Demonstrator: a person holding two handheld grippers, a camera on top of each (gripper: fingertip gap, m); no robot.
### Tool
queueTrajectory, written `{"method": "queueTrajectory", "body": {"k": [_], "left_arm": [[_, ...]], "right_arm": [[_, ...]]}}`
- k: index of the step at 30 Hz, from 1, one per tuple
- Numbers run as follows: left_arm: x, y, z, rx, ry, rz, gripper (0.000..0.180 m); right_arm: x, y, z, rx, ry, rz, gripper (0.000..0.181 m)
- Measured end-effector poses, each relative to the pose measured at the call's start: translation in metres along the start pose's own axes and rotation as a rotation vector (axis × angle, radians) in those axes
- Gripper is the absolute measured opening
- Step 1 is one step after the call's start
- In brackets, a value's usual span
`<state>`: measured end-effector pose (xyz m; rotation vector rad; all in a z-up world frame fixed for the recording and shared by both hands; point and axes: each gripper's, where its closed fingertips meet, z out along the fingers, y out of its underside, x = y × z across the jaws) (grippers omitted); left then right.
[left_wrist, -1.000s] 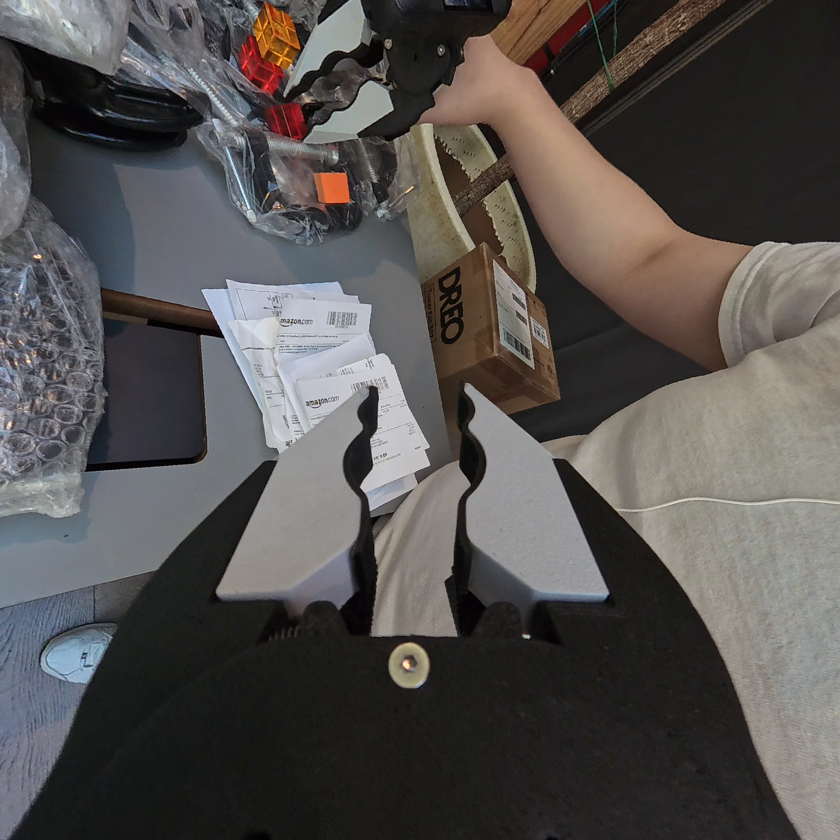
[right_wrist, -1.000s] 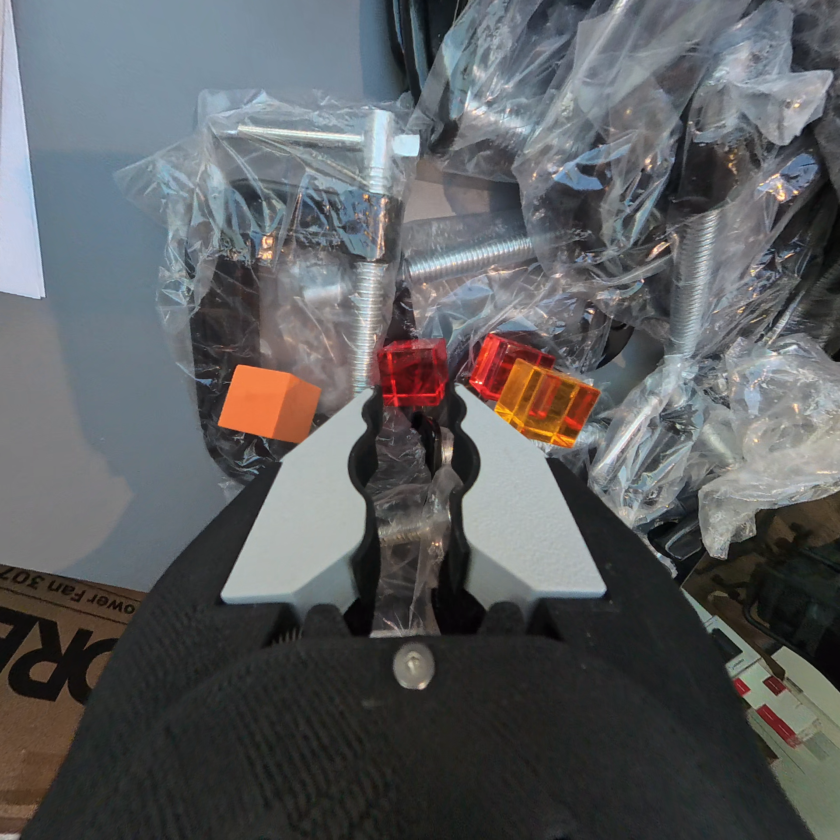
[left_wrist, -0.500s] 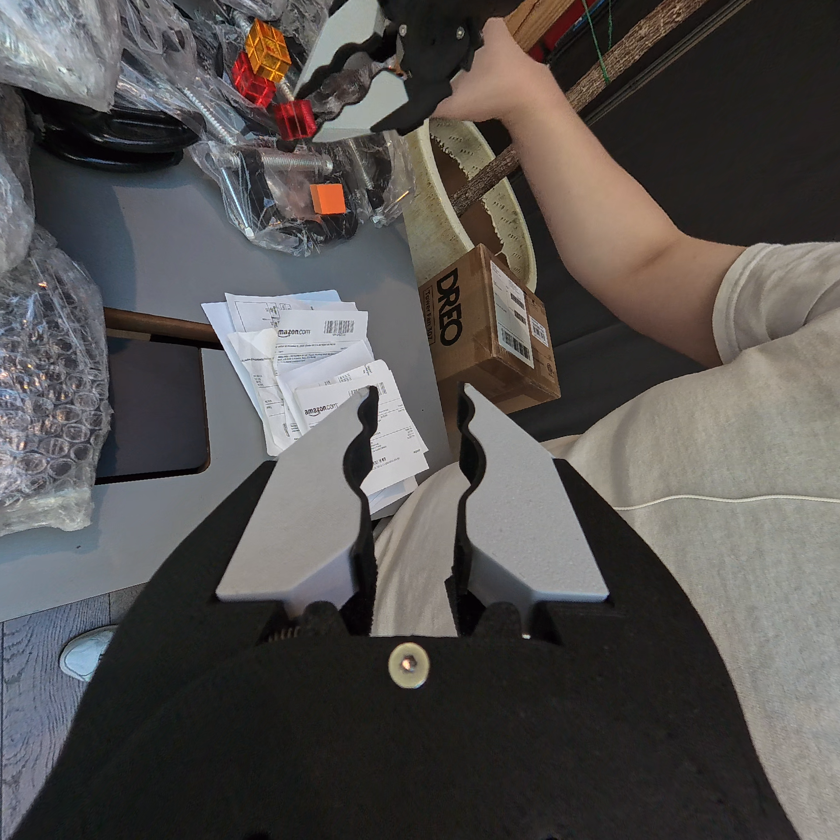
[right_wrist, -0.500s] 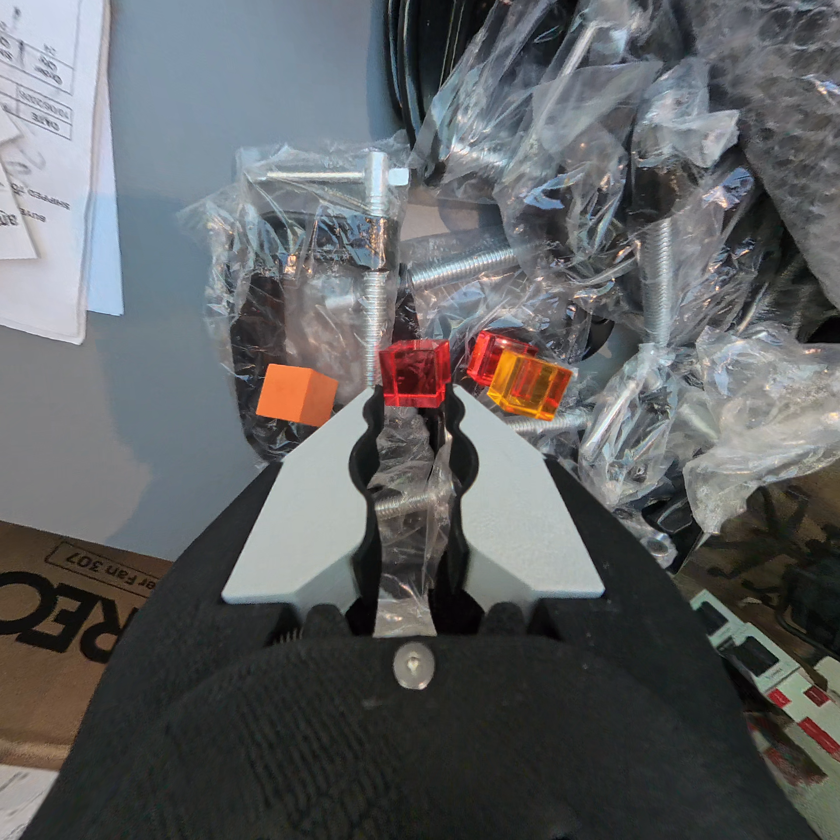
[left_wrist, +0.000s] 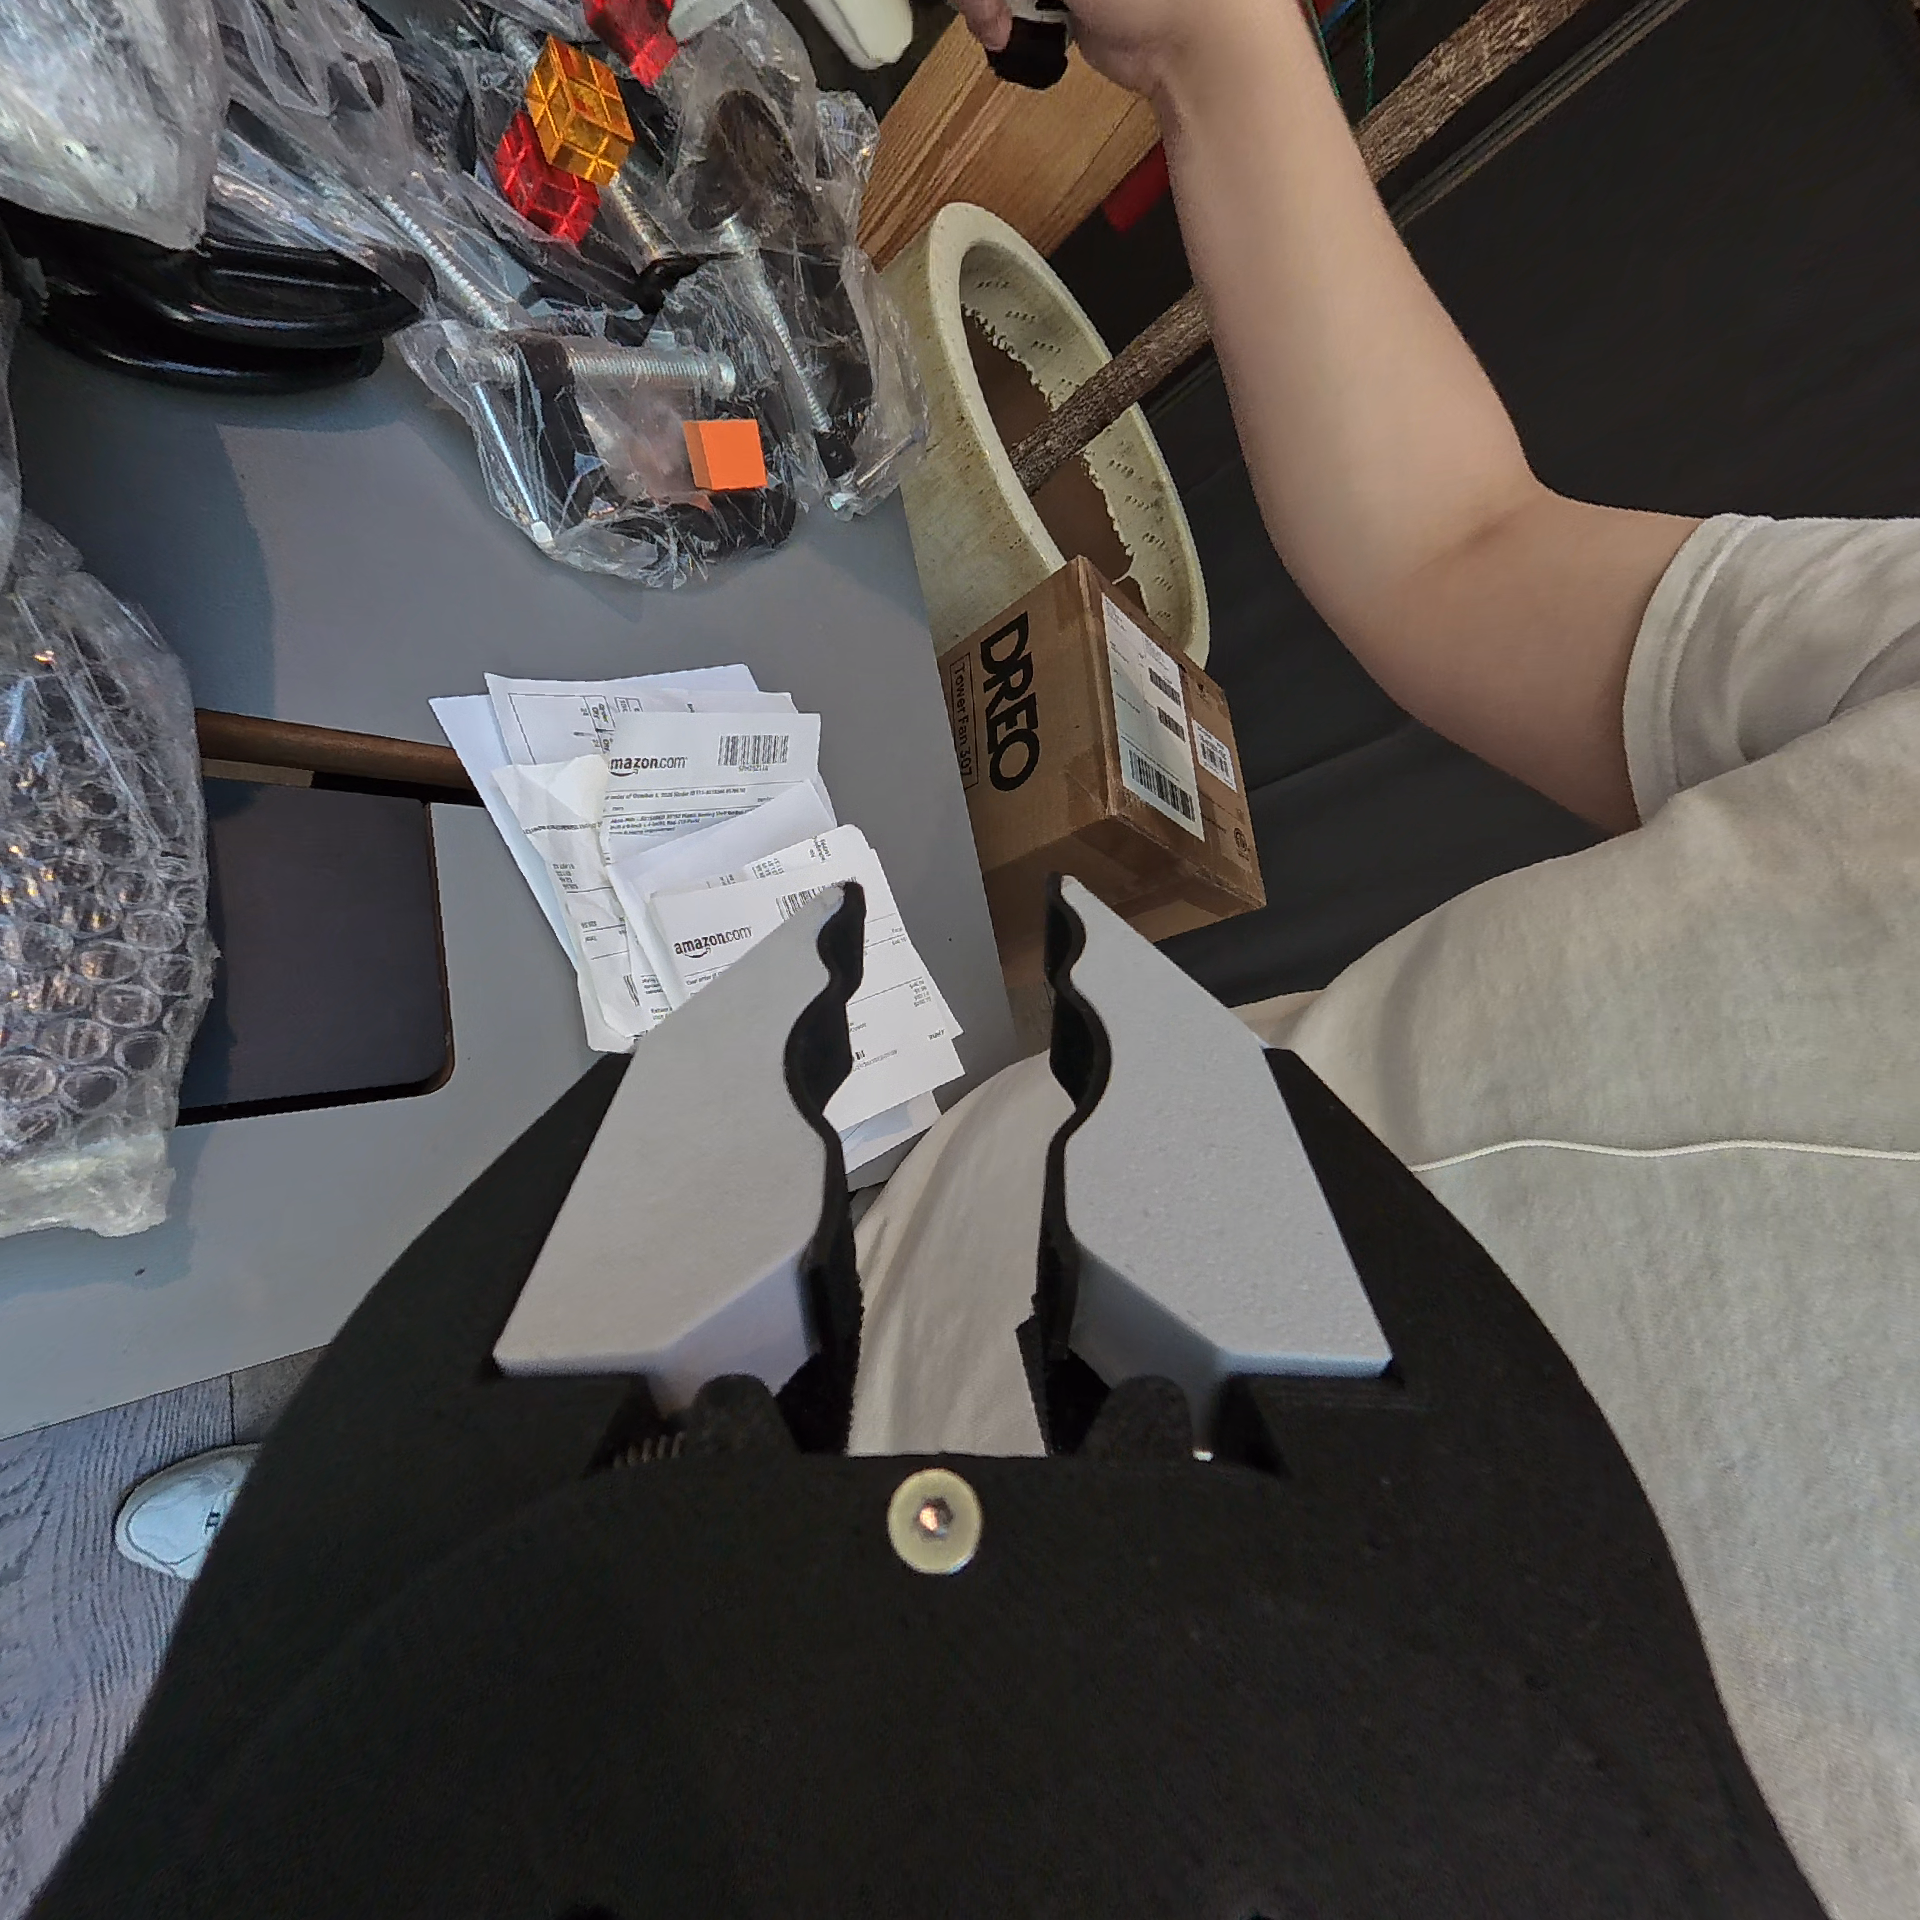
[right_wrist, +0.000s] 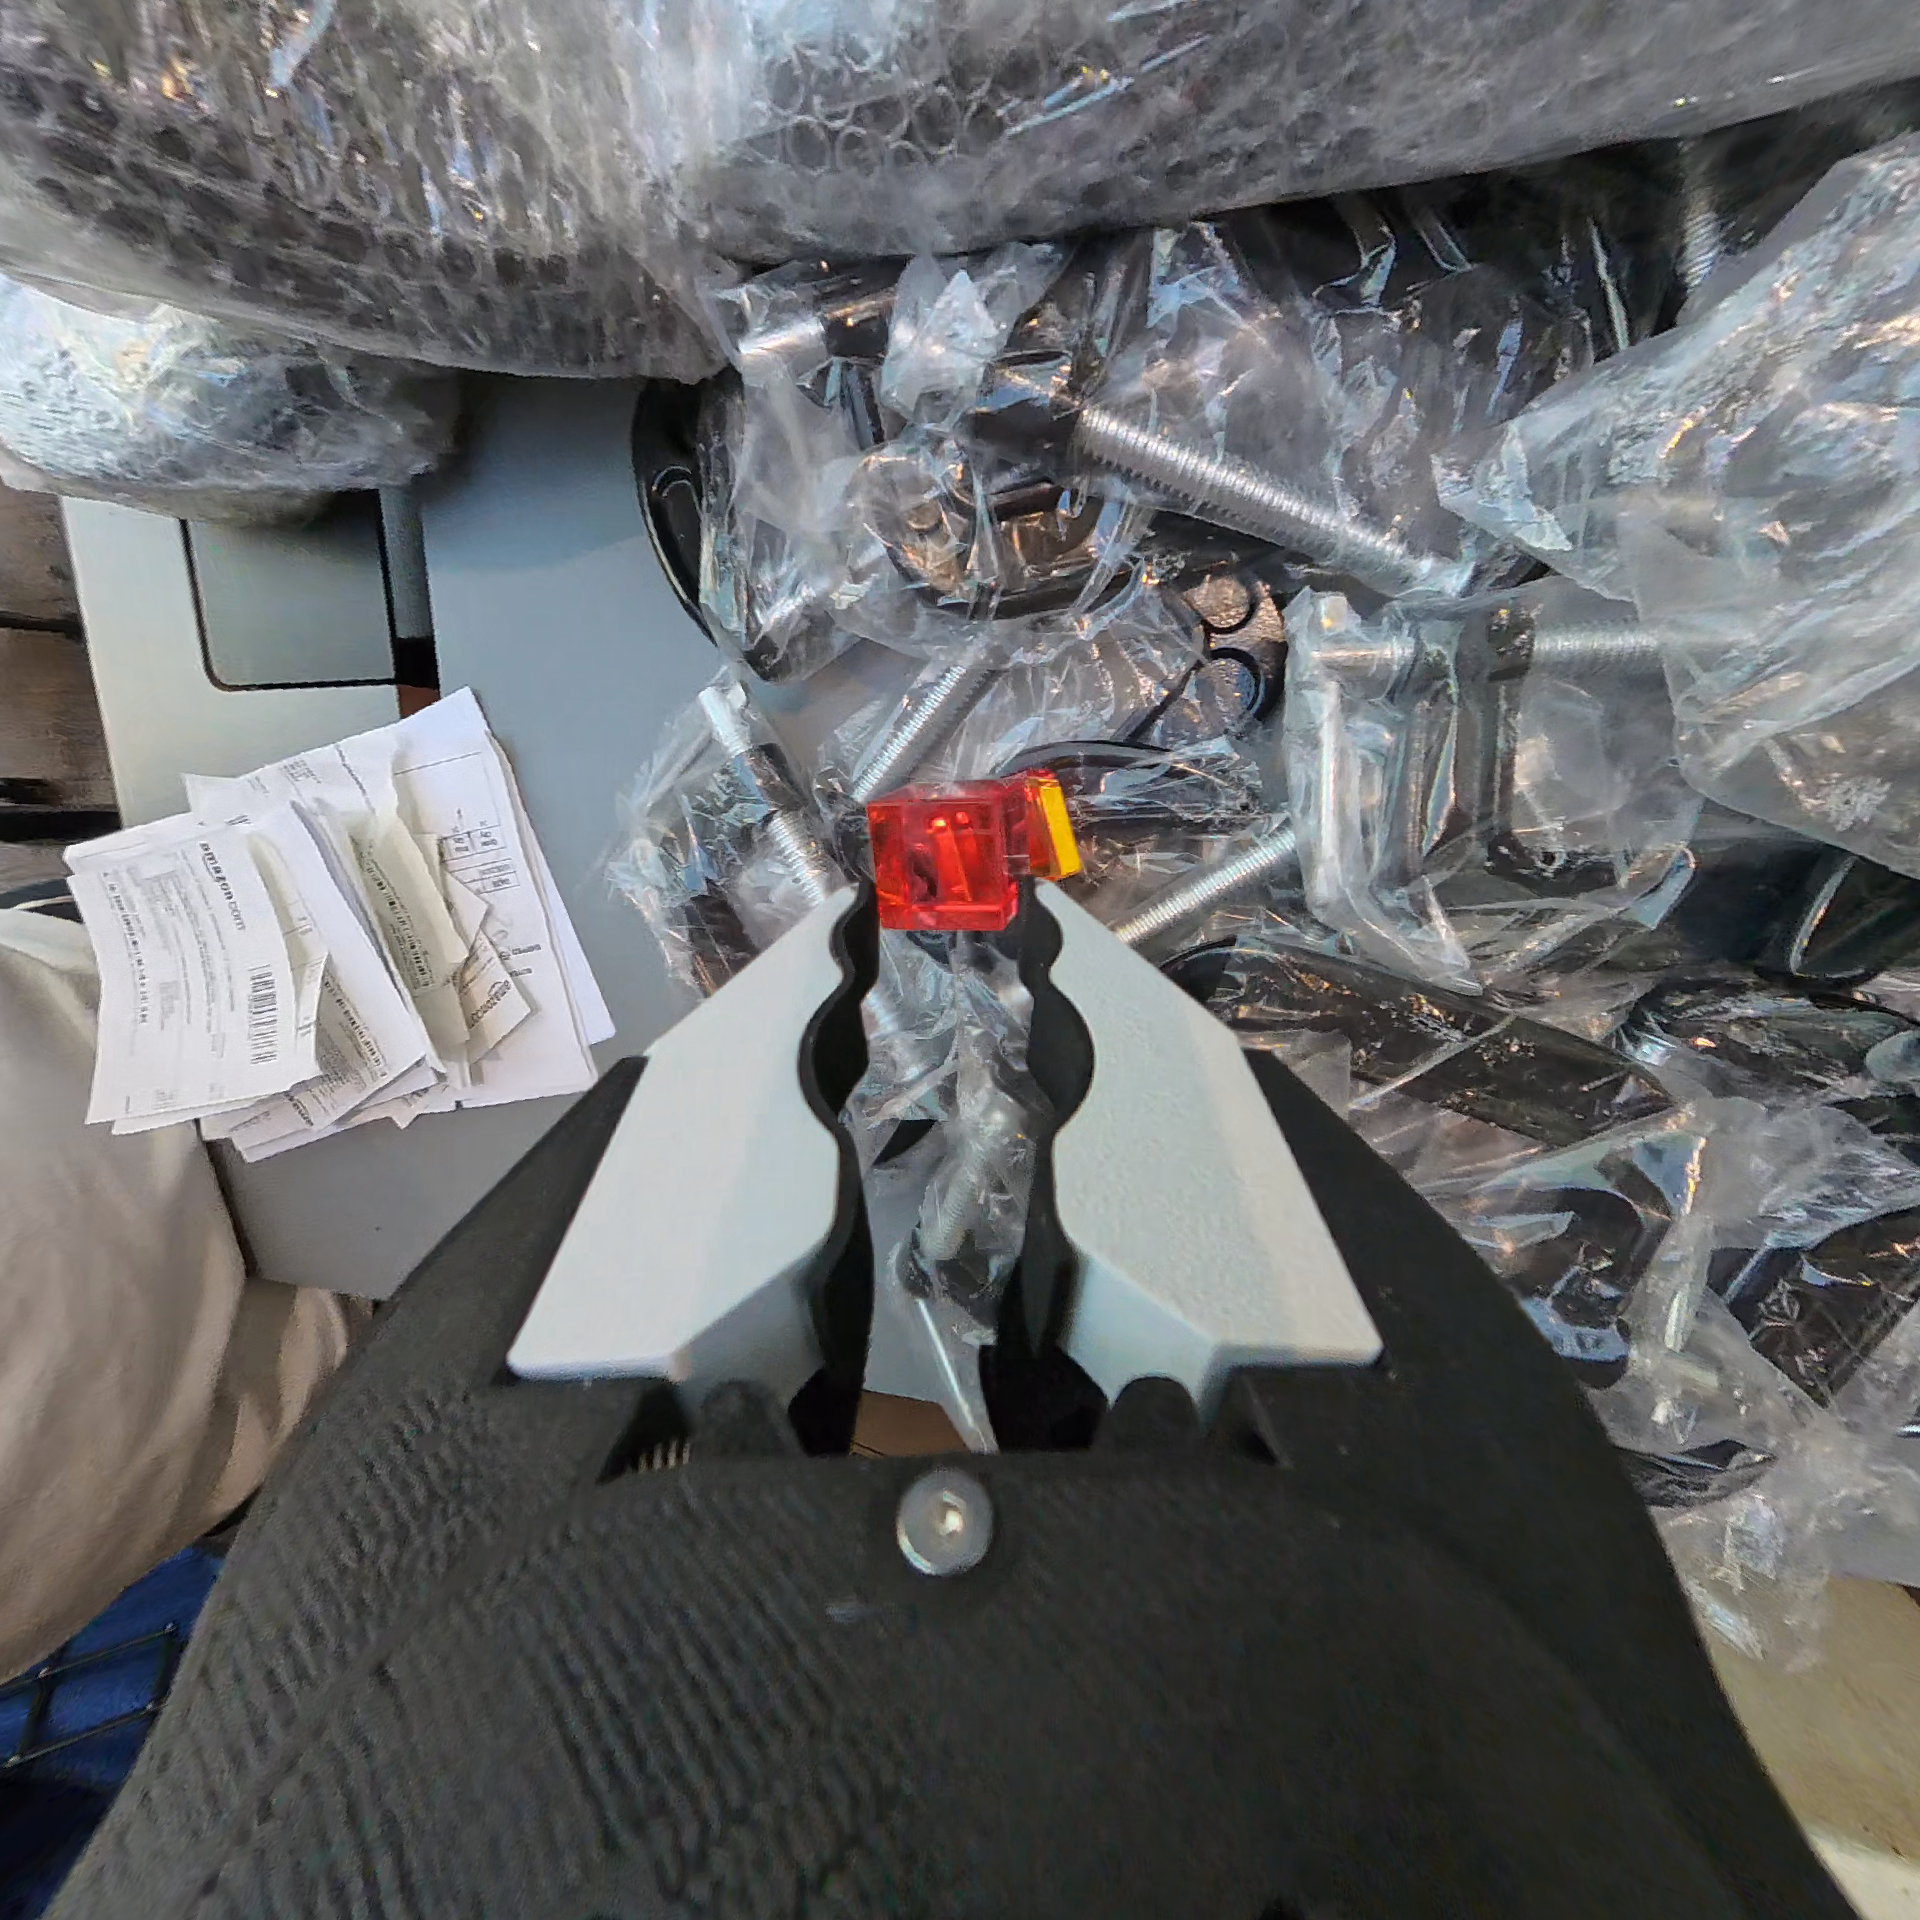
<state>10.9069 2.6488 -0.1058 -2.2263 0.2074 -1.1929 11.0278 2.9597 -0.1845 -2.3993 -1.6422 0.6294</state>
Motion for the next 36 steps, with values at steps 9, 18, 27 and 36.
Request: {"method": "queueTrajectory", "body": {"k": [9,18,27,36], "left_arm": [[-0.002,0.0,-0.002,0.008,-0.002,-0.012,0.033],[-0.001,-0.002,0.001,-0.001,0.001,-0.008,0.033],[-0.002,-0.003,0.003,-0.01,0.005,-0.006,0.033],[-0.002,-0.003,0.004,-0.012,0.007,-0.009,0.033]], "right_arm": [[0.007,0.006,0.009,-0.052,0.026,0.001,0.025],[0.011,0.007,0.013,-0.065,0.034,-0.011,0.025],[0.012,0.005,0.014,-0.044,0.046,-0.028,0.025],[0.011,0.005,0.015,-0.04,0.046,-0.036,0.032]]}}
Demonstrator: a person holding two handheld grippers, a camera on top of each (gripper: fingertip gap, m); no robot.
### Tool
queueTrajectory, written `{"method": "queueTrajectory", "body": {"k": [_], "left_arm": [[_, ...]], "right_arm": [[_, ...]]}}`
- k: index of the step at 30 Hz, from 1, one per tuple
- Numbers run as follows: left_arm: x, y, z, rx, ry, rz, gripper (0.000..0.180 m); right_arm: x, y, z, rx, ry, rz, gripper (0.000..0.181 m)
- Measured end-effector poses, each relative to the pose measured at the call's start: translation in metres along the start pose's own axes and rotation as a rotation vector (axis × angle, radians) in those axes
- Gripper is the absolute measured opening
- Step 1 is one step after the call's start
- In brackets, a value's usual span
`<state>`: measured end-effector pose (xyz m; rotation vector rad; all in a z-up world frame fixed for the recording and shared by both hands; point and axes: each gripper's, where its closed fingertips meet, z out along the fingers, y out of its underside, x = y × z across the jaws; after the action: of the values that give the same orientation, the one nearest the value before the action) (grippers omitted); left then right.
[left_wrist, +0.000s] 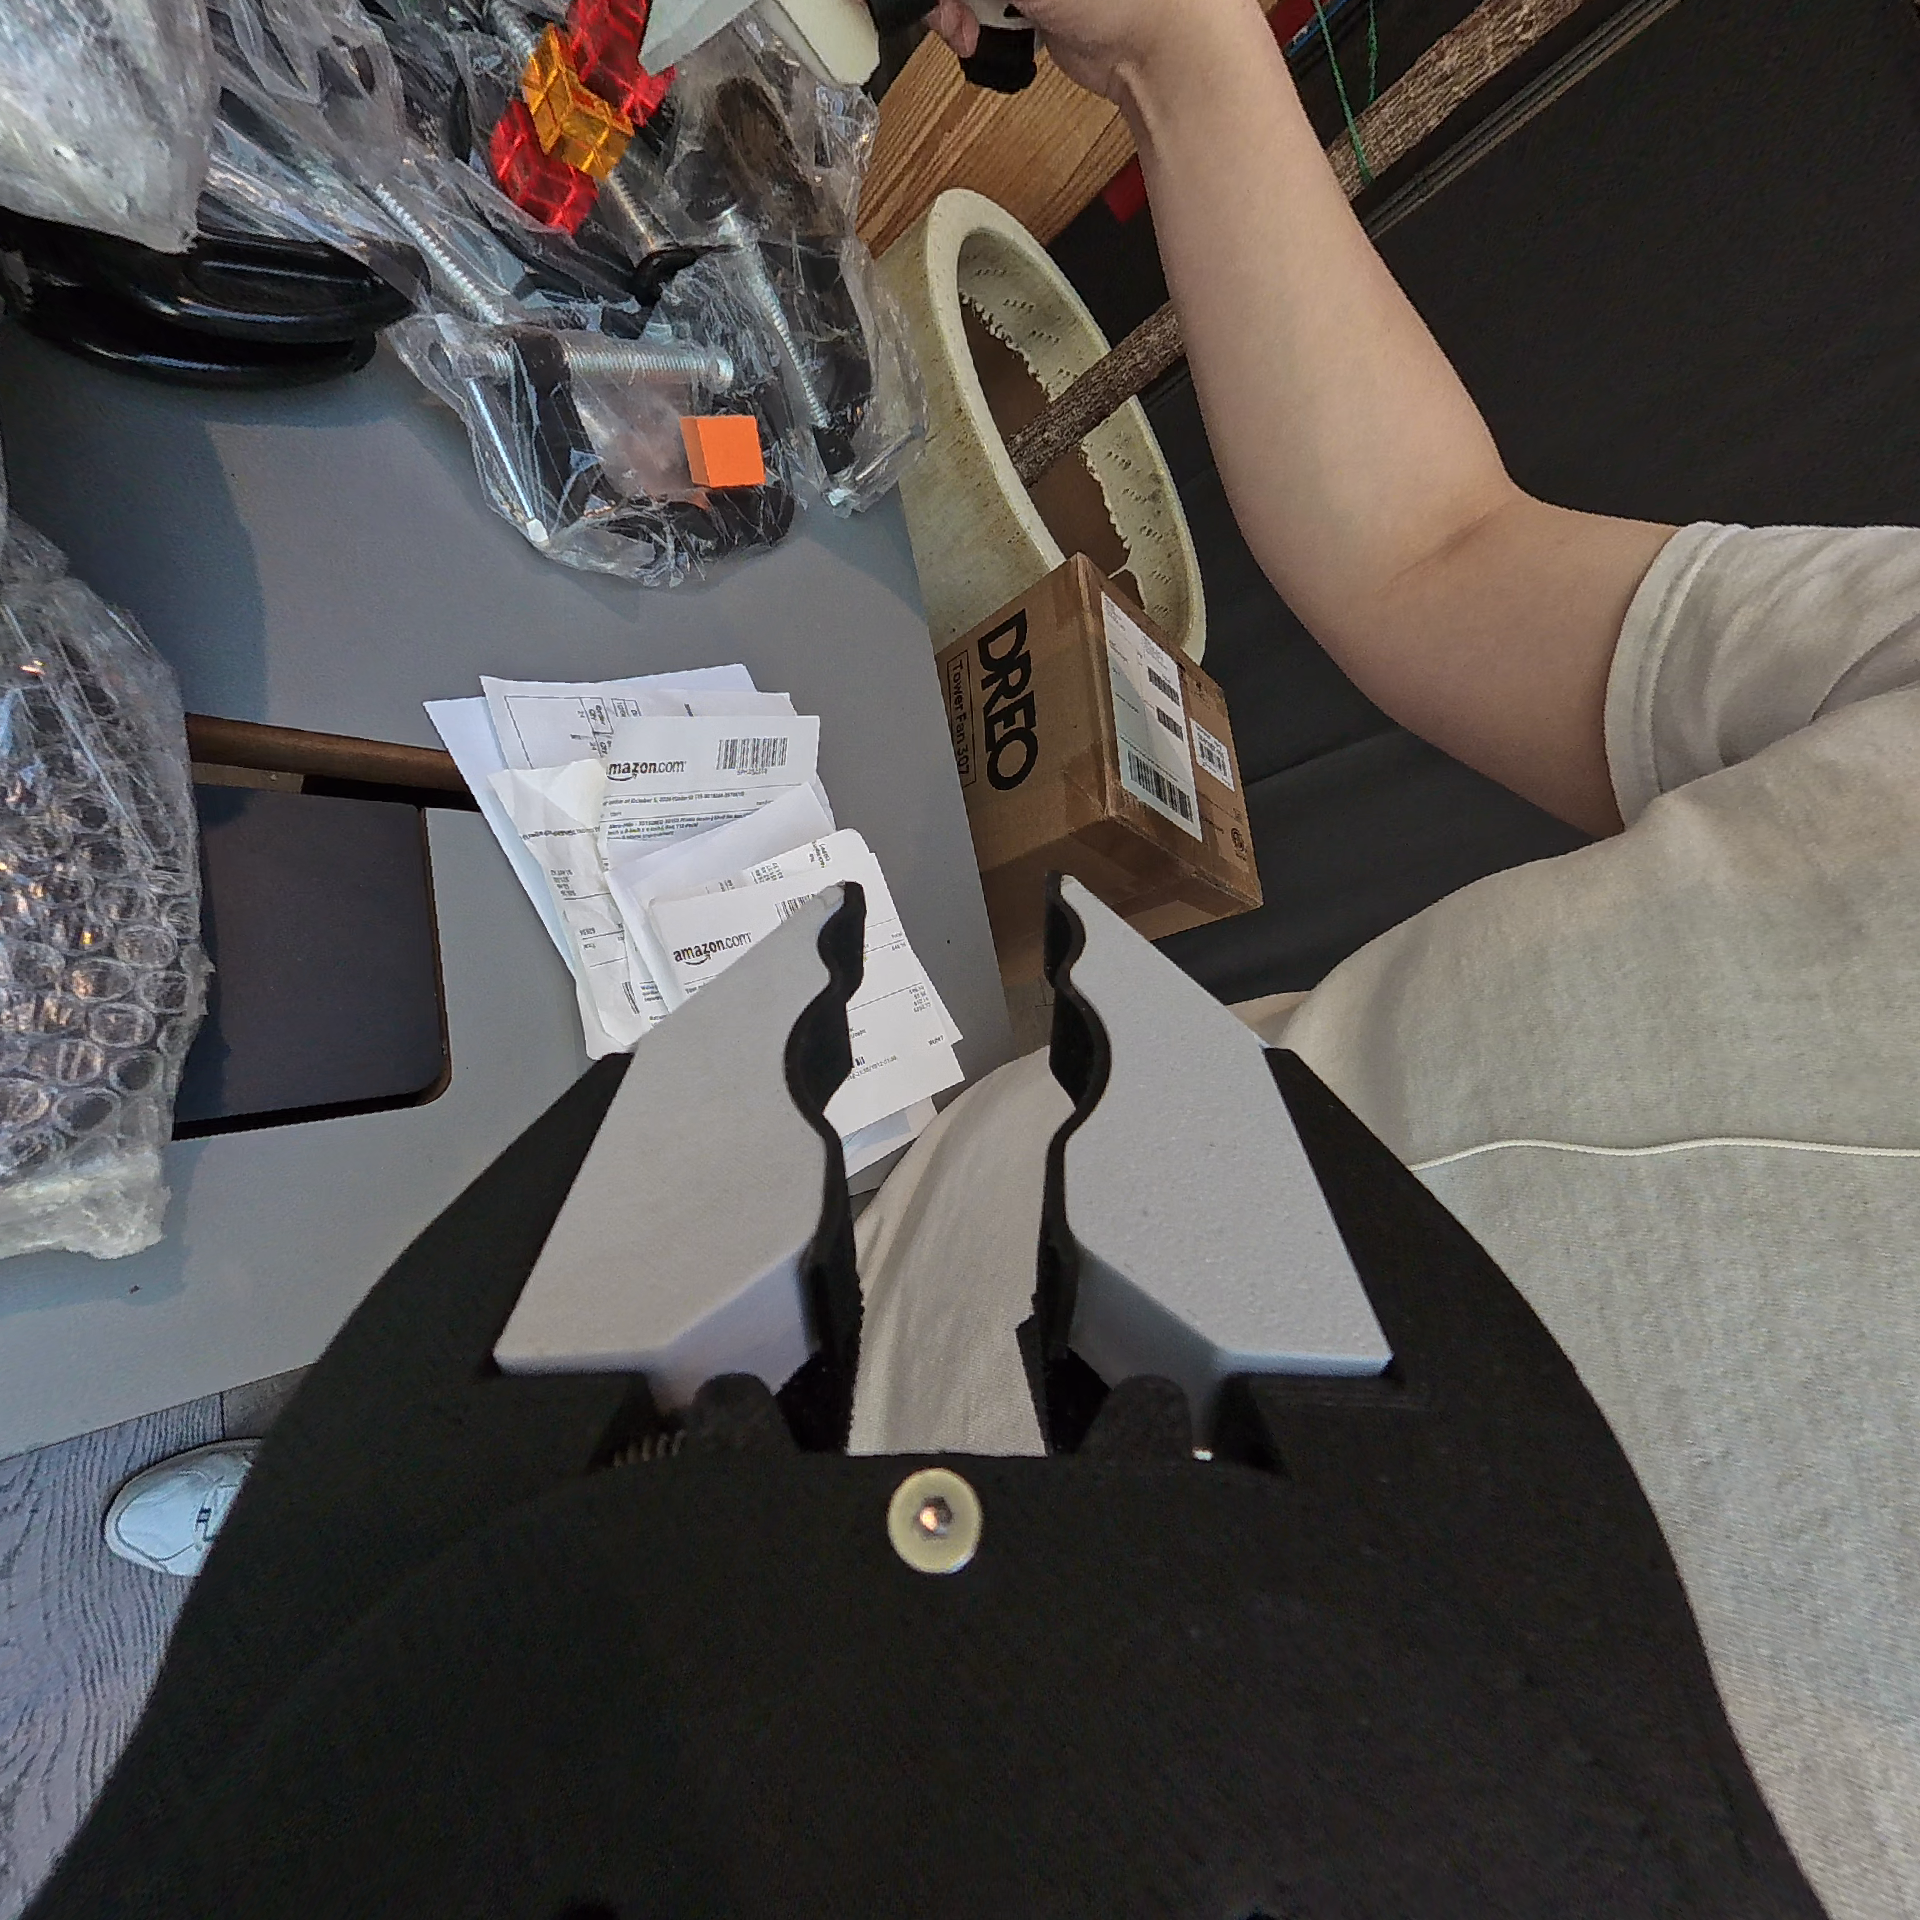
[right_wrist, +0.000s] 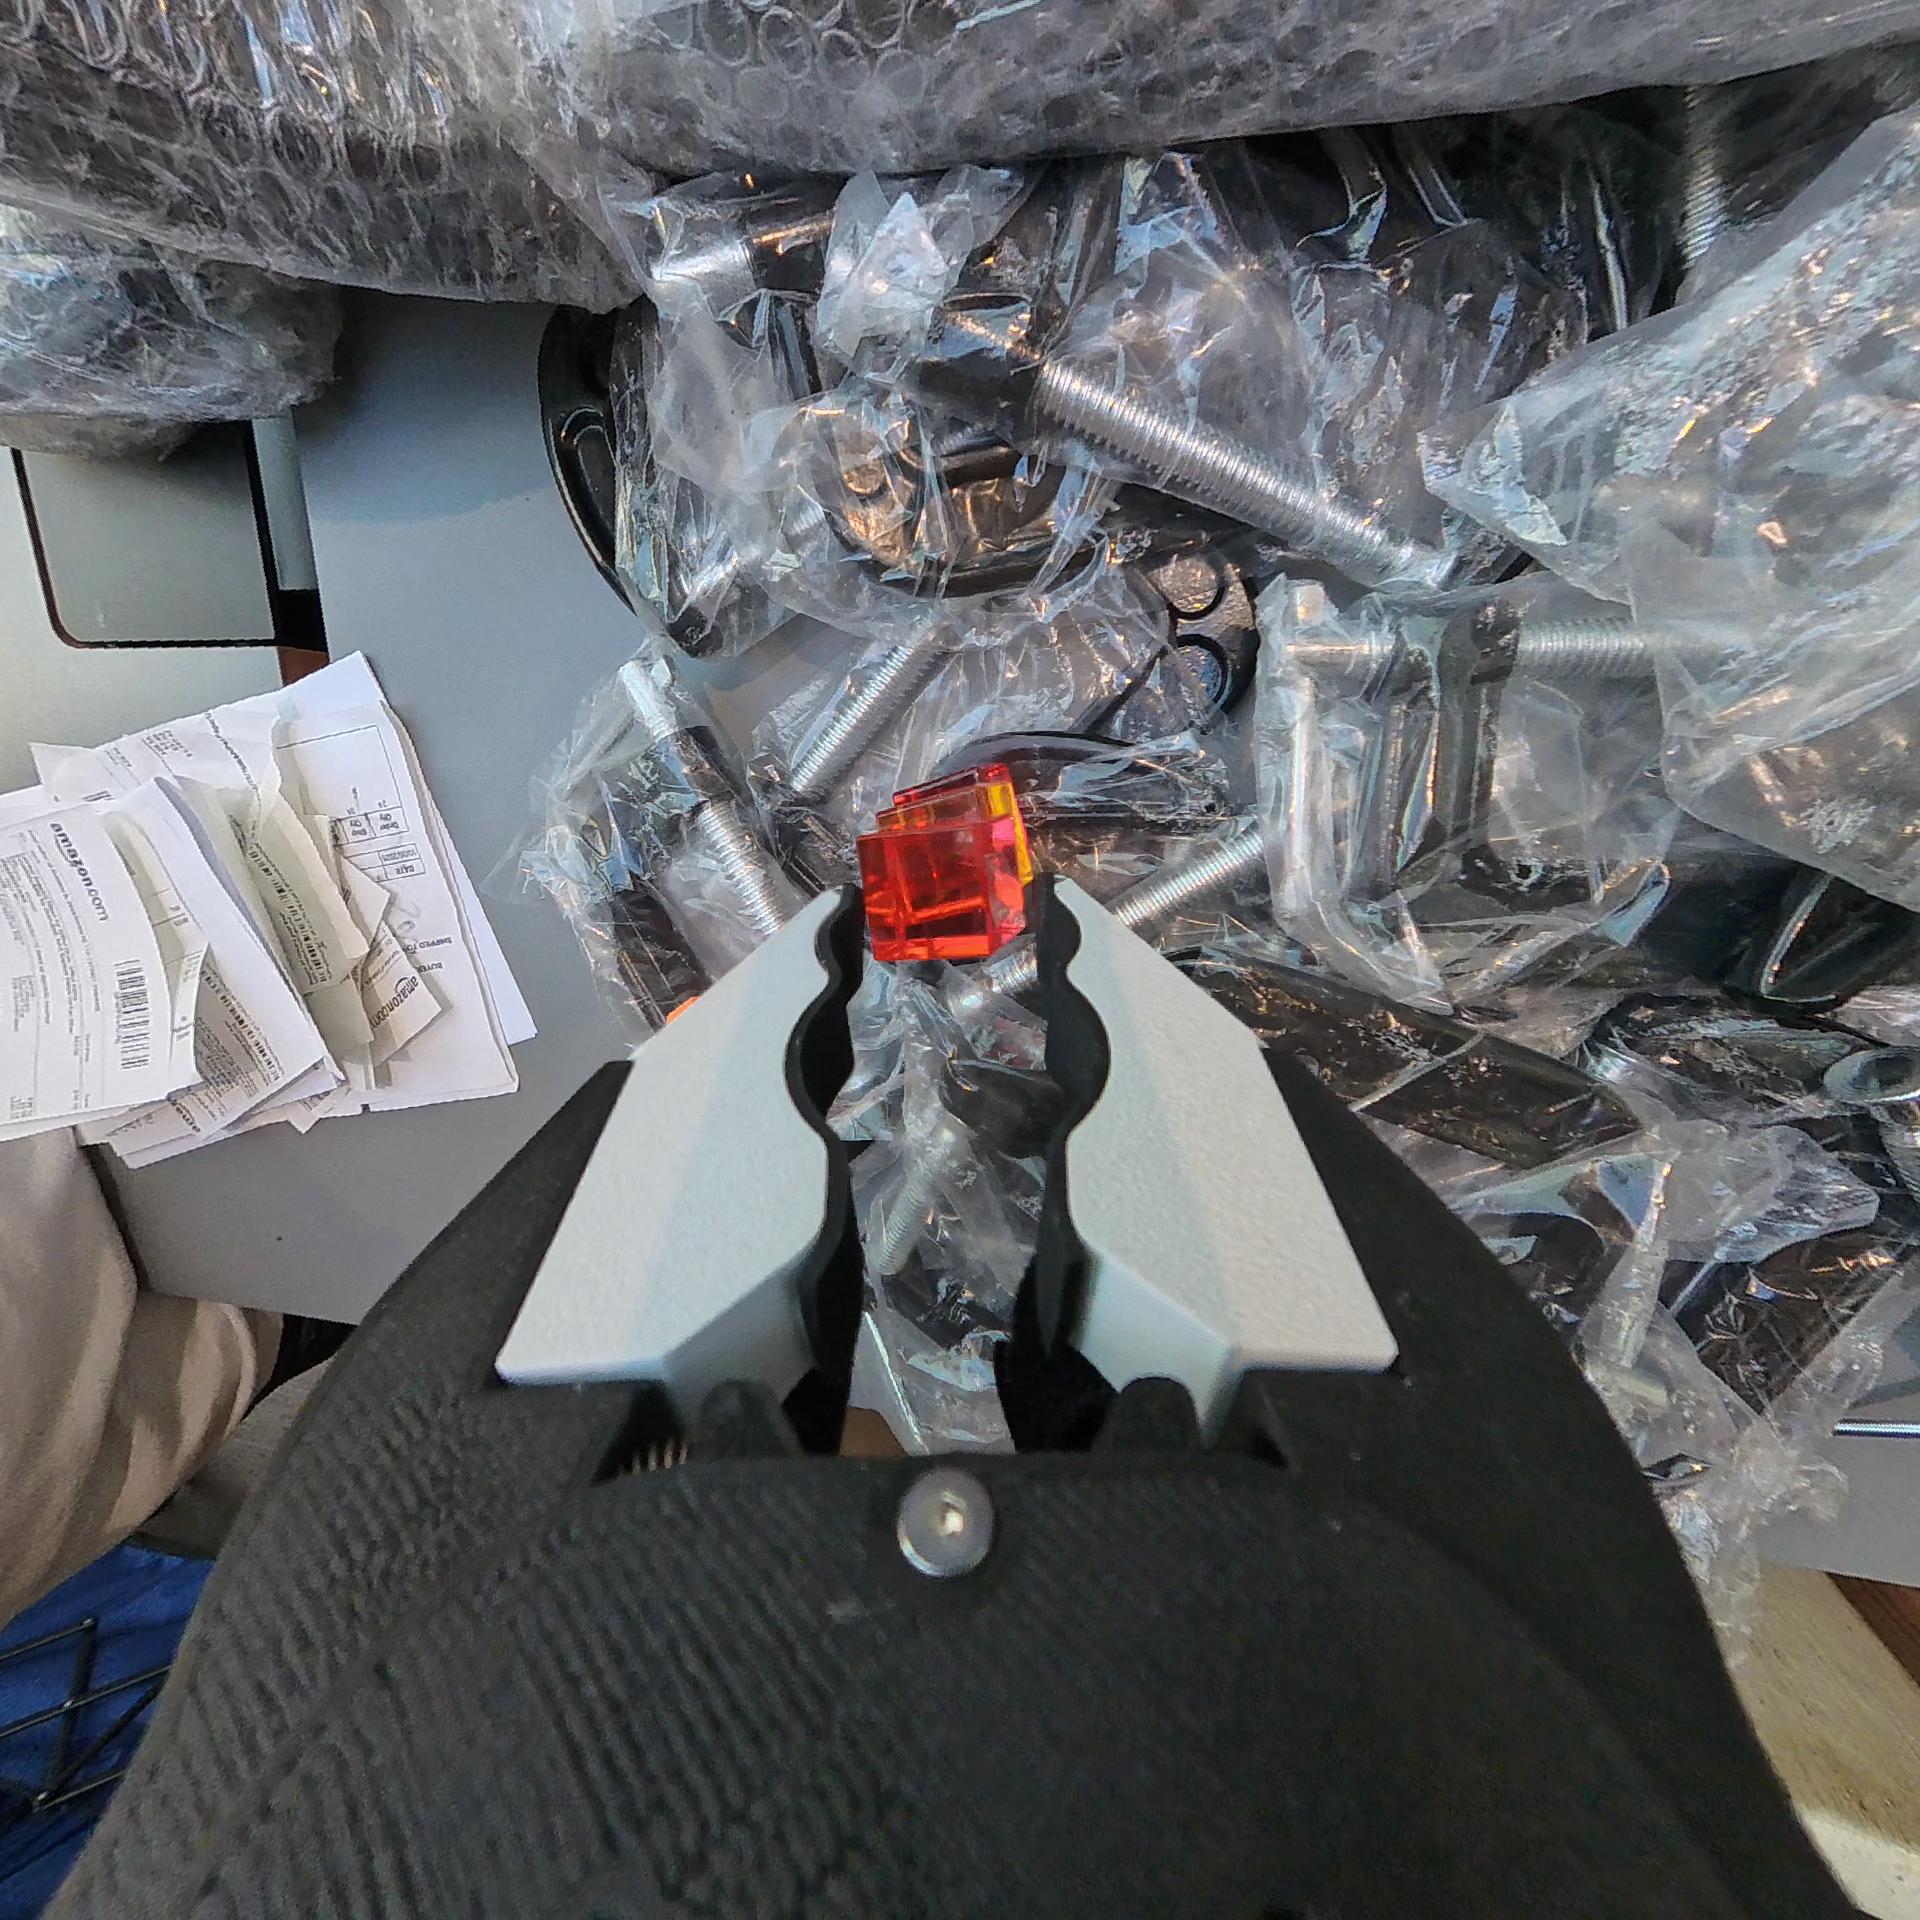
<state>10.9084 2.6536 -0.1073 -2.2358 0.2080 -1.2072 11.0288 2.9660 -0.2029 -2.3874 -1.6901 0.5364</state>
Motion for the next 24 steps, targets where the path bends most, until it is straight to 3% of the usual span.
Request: {"method": "queueTrajectory", "body": {"k": [11,24], "left_arm": [[0.0012,0.0003,0.0003,-0.002,0.0,0.002,0.033],[0.0022,-0.001,-0.0008,0.001,0.002,0.004,0.033]], "right_arm": [[-0.0035,-0.0015,0.0004,0.001,-0.001,-0.015,0.025],[-0.0043,-0.0054,-0.0034,0.029,0.014,-0.024,0.037]]}}
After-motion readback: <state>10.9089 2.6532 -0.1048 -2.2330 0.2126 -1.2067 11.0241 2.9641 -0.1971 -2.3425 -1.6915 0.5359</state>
